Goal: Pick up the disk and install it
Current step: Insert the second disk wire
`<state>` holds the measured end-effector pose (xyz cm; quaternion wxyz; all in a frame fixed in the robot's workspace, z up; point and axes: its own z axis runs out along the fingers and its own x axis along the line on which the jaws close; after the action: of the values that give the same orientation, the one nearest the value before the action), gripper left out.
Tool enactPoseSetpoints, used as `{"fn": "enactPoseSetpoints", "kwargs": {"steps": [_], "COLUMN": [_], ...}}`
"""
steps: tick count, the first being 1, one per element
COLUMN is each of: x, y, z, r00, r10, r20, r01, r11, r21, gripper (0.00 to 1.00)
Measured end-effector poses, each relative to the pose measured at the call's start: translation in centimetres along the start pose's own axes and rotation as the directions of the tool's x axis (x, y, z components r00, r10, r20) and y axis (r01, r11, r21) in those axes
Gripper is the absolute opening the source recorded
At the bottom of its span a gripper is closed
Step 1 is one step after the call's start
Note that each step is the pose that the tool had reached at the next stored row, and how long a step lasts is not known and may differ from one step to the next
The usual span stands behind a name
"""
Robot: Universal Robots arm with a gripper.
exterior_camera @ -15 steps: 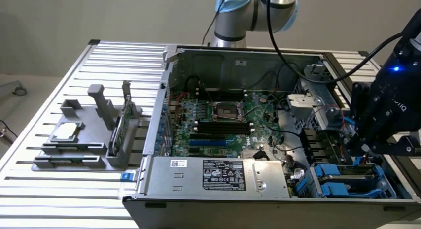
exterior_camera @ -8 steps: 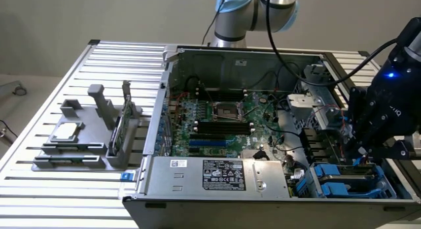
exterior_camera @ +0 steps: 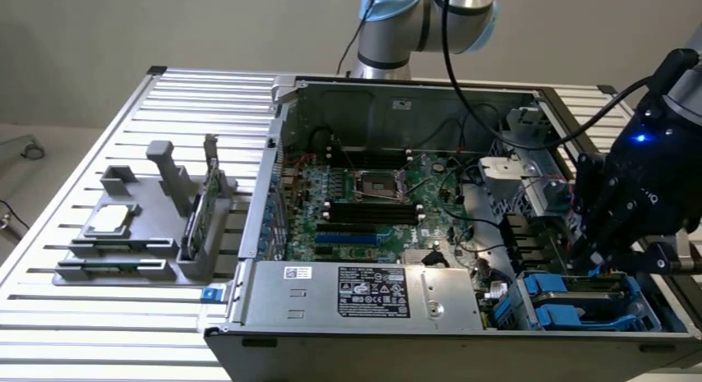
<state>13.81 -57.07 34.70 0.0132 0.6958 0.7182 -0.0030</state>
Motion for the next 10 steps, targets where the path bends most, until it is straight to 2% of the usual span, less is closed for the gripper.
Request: {"fn": "enactPoseSetpoints", "kwargs": {"steps": [10], "x": [-0.45], "y": [0.06], "z": [0.38], "r00": [0.9999], "r10": [0.016], "r20": [0.0004], "r01": [-0.016], "r11": [0.9999], "r21": [0.0004], "gripper": [0.16]}}
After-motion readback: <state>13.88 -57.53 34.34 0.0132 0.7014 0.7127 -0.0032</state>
